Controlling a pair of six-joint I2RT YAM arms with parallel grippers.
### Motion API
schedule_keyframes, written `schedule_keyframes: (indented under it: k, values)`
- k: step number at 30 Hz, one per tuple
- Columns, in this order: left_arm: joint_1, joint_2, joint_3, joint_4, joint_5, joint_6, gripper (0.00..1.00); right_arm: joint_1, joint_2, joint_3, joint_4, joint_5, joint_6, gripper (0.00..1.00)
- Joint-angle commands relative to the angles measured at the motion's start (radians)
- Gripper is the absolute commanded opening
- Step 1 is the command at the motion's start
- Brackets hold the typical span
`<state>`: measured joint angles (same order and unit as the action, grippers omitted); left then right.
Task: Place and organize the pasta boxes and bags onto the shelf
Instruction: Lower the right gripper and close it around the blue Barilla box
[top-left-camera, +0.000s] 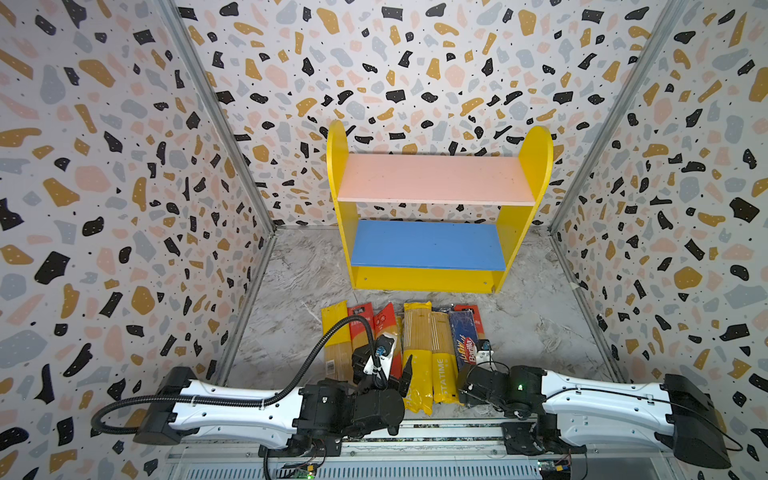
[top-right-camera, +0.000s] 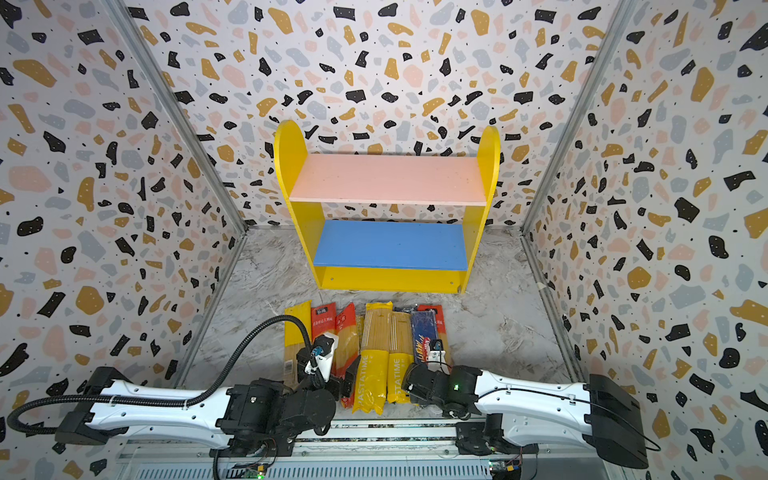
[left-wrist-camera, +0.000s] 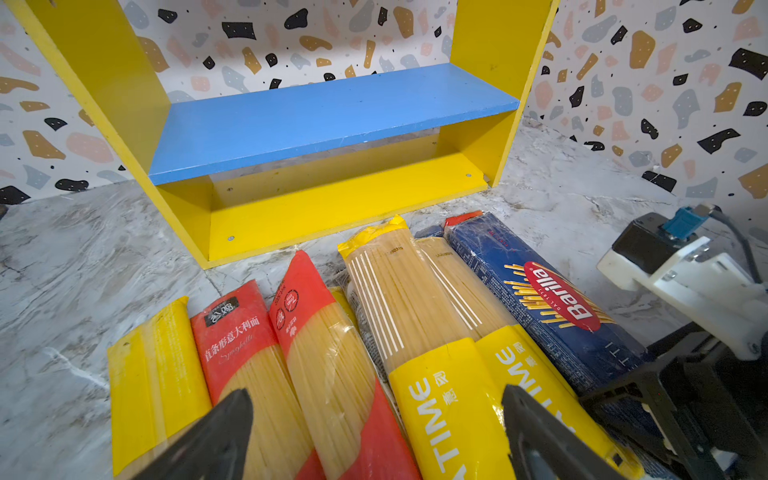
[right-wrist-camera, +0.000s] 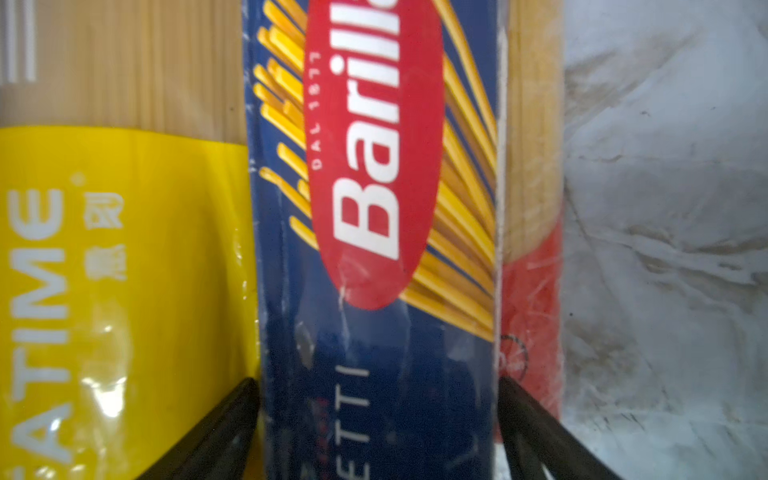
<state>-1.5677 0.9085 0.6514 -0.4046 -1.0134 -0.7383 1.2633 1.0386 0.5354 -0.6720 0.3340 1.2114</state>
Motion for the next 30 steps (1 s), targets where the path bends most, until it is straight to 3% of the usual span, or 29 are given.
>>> schedule_keyframes:
  k: [1,10,19,22,30]
  values:
    - [-0.006,-0.014,-0.012,-0.023,-0.04,-0.017,0.93,-0.004,0.022,-0.038,-0.055,0.0,0.032,0.88]
    - [-0.006,-0.015,-0.015,-0.02,-0.058,-0.018,0.93,-0.082,-0.03,-0.103,-0.013,-0.018,-0.016,0.84]
    - [-0.006,-0.039,-0.008,-0.063,-0.078,-0.024,0.94,-0.096,-0.032,-0.059,-0.051,-0.006,-0.042,0.55]
    - [-0.006,-0.054,-0.008,-0.07,-0.092,-0.024,0.94,-0.095,-0.065,-0.038,-0.069,-0.002,-0.05,0.49]
    - [-0.006,-0.081,0.008,-0.105,-0.121,-0.018,0.94,-0.095,-0.157,0.028,-0.145,0.03,-0.063,0.47]
